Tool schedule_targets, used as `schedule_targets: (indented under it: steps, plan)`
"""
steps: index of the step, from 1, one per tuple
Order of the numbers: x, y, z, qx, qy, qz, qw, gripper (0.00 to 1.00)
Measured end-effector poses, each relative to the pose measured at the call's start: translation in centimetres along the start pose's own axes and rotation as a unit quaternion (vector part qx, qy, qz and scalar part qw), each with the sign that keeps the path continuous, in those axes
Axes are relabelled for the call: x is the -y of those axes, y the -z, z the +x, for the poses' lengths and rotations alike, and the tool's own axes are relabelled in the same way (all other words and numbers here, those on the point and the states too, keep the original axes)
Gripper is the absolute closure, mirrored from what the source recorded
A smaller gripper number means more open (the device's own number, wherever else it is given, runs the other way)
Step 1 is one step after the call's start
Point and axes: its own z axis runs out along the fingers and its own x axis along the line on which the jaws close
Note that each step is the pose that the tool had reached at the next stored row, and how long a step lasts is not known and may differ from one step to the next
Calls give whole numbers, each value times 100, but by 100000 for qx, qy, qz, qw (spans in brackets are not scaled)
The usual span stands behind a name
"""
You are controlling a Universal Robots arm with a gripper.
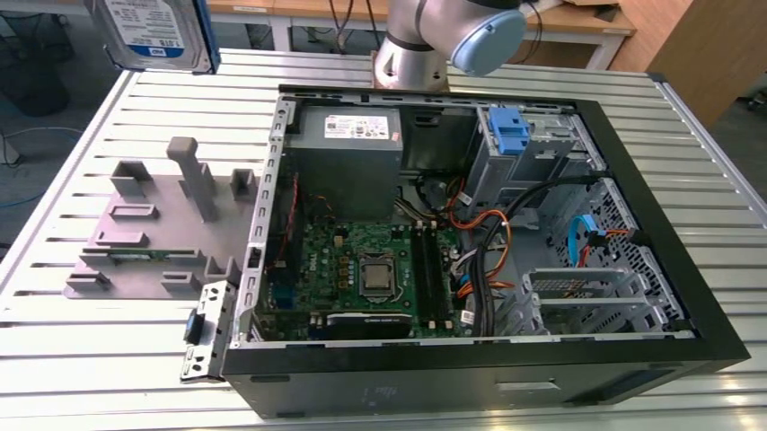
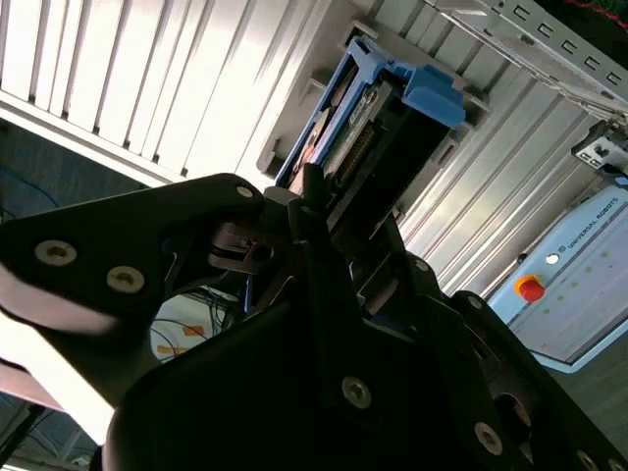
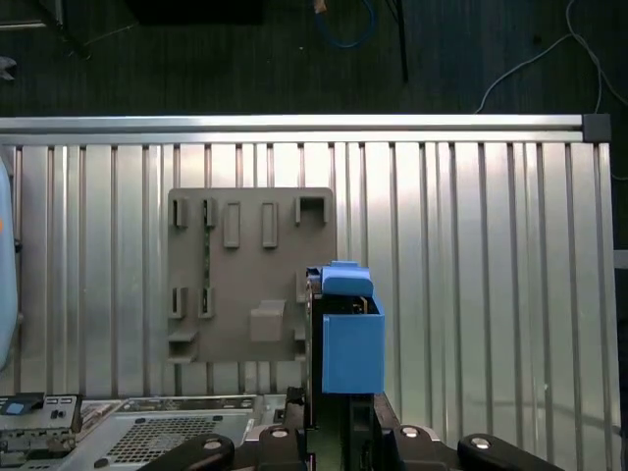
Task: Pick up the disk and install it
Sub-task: 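Pick up the disk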
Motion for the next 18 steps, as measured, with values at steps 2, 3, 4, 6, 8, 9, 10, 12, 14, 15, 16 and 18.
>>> schedule_targets:
  steps: [2, 3, 4, 6, 8, 9, 10, 12, 14, 15, 16, 18]
  plan:
    - [39, 1, -1, 2, -1, 3, 100000, 65]
    - [57, 1, -2, 2, 2, -2, 100000, 65]
    - [73, 1, -2, 4, 4, 2, 100000, 65]
    - [102, 2, -4, 2, 0, -2, 100000, 65]
    - [116, 3, -4, 0, 1, -3, 100000, 65]
    - [116, 2, -4, 3, -4, 3, 100000, 65]
    - [116, 2, -4, 4, -7, 4, 100000, 65]
    - [118, 2, -4, 2, -1, 2, 100000, 65]
    - [120, 2, -4, 4, -1, 2, 100000, 65]
    - [127, 3, -4, 0, 11, -3, 100000, 65]
    - [138, 3, -5, 3, 9, 1, 100000, 65]
    - [172, 3, -6, 4, 4, 2, 100000, 65]
